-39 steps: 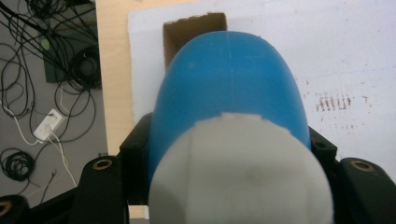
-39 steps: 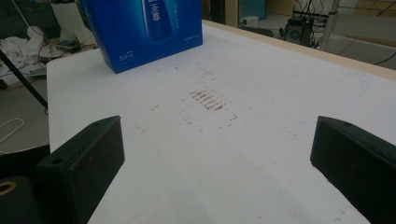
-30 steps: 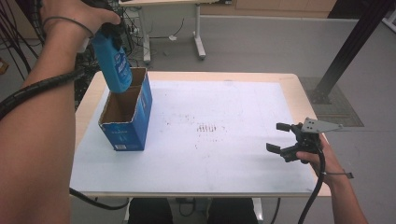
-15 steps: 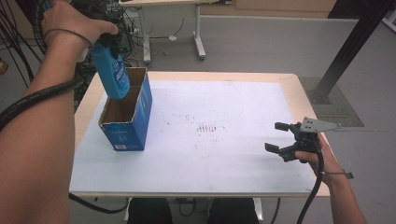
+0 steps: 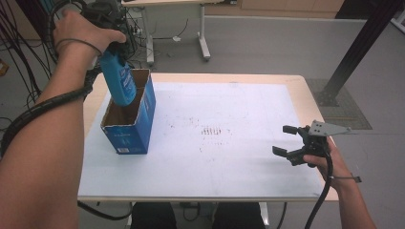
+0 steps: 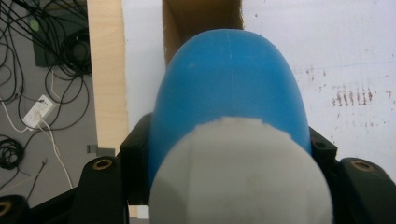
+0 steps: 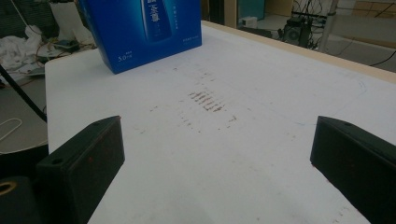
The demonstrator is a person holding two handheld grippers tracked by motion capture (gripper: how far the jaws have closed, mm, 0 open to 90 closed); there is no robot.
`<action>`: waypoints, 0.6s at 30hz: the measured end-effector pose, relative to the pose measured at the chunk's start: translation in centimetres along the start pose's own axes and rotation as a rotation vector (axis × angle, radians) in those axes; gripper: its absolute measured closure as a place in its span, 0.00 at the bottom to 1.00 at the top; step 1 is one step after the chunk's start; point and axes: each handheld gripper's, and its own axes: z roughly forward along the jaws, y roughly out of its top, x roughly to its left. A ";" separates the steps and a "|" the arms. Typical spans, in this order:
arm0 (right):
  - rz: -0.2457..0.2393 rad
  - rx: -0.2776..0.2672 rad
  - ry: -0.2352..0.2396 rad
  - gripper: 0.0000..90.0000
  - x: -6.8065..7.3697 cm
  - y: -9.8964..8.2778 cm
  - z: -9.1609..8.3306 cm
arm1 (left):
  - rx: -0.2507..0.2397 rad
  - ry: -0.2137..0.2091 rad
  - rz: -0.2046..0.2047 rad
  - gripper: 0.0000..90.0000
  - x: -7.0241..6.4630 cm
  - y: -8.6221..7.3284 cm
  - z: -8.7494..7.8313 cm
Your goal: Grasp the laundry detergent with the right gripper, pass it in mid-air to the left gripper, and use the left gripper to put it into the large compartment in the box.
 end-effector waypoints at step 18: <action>0.007 -0.002 -0.003 0.03 0.0 -0.2 -0.1 | 0.026 0.007 0.007 0.42 -0.2 0.0 2.7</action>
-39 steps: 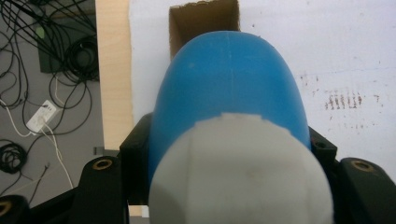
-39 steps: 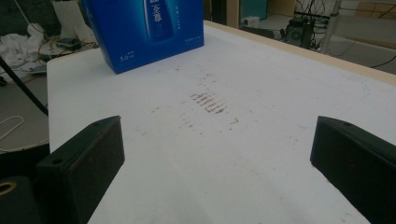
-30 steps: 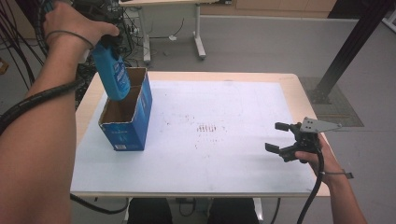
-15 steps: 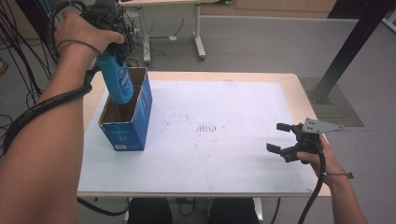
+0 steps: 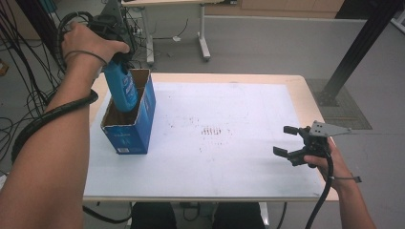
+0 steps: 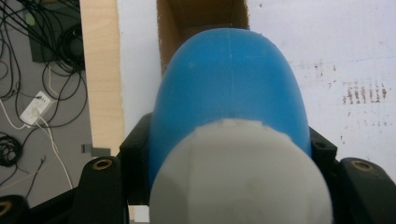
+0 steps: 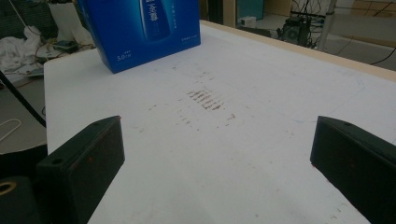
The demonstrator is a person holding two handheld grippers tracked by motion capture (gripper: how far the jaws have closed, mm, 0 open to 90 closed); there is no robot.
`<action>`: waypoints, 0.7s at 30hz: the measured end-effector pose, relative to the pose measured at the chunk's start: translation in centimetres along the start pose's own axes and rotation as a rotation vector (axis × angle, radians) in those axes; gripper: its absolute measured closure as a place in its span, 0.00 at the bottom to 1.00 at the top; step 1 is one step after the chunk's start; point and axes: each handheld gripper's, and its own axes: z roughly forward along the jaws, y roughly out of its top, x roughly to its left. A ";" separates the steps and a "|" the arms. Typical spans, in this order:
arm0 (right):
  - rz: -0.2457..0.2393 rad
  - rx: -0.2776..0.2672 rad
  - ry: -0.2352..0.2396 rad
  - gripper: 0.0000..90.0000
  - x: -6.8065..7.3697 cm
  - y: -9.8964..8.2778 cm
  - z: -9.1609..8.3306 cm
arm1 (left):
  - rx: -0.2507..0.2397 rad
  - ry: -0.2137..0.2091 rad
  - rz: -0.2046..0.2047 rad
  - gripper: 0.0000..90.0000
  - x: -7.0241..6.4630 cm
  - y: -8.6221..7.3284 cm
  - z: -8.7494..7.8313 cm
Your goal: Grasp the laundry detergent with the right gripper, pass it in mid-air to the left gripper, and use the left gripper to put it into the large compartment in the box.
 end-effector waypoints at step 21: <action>0.003 0.001 -0.003 0.03 -0.1 -0.2 -0.1 | 0.033 -0.005 -0.007 0.42 0.4 -0.2 3.8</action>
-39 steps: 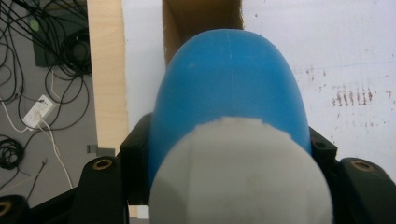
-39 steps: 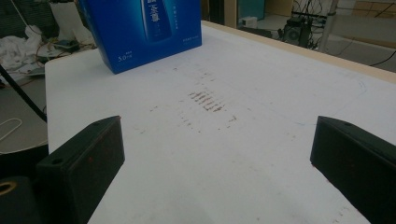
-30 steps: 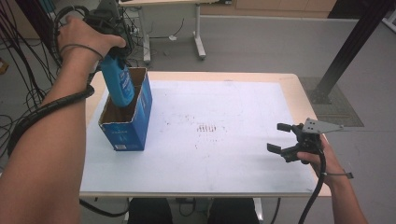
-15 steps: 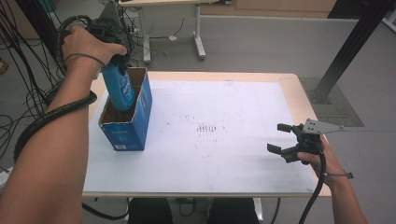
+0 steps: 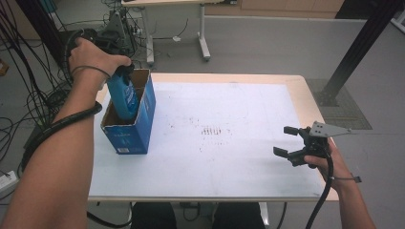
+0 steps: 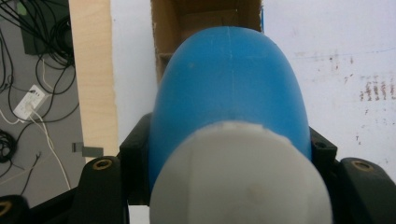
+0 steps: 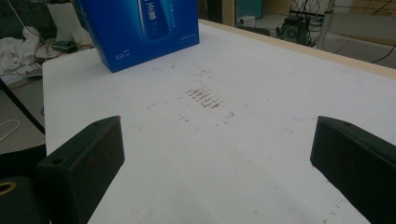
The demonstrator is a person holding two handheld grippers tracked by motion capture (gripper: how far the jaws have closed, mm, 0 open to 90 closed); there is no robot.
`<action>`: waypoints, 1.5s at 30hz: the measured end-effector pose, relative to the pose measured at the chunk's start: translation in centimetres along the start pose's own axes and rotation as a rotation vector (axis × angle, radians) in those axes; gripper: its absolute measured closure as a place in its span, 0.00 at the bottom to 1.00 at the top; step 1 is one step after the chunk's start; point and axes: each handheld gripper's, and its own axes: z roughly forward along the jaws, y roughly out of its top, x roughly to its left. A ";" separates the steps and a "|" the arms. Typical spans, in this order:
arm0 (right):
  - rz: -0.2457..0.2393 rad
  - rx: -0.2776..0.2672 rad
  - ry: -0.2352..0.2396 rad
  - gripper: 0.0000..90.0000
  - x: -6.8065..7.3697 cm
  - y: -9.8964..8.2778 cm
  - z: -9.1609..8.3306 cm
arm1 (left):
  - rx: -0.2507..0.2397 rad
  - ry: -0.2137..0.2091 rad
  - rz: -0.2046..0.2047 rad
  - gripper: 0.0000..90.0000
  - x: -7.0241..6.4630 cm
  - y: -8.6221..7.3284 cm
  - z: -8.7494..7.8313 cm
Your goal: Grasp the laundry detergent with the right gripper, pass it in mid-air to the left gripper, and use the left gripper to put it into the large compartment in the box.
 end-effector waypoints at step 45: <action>0.007 0.008 -0.003 0.03 0.0 0.0 0.1 | 0.072 -0.017 -0.007 0.42 0.1 -0.8 7.4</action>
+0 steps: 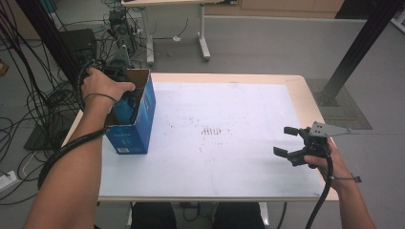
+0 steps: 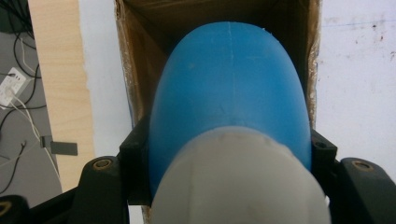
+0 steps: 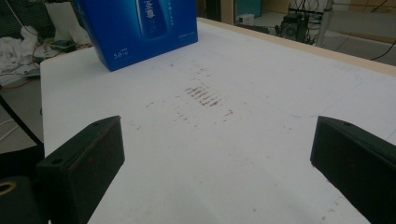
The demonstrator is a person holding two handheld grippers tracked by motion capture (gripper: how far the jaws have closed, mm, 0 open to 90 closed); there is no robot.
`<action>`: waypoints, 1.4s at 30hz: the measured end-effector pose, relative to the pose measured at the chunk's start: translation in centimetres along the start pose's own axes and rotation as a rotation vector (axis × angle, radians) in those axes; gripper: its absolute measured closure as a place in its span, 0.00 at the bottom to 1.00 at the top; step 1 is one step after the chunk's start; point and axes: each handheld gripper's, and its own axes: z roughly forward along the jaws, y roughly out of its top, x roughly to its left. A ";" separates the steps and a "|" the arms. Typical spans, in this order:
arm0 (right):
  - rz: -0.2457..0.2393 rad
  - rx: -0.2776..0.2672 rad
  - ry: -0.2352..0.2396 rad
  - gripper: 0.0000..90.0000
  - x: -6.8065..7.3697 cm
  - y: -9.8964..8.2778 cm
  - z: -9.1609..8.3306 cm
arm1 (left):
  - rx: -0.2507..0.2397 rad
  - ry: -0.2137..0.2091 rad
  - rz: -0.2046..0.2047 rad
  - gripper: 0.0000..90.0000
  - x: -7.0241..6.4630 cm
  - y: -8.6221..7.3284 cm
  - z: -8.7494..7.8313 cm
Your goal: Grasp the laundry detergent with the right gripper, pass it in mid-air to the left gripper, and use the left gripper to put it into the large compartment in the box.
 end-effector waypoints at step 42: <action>0.007 0.000 -0.003 0.03 -0.1 -0.3 0.3 | 0.035 0.001 0.003 0.42 -0.1 -0.3 4.0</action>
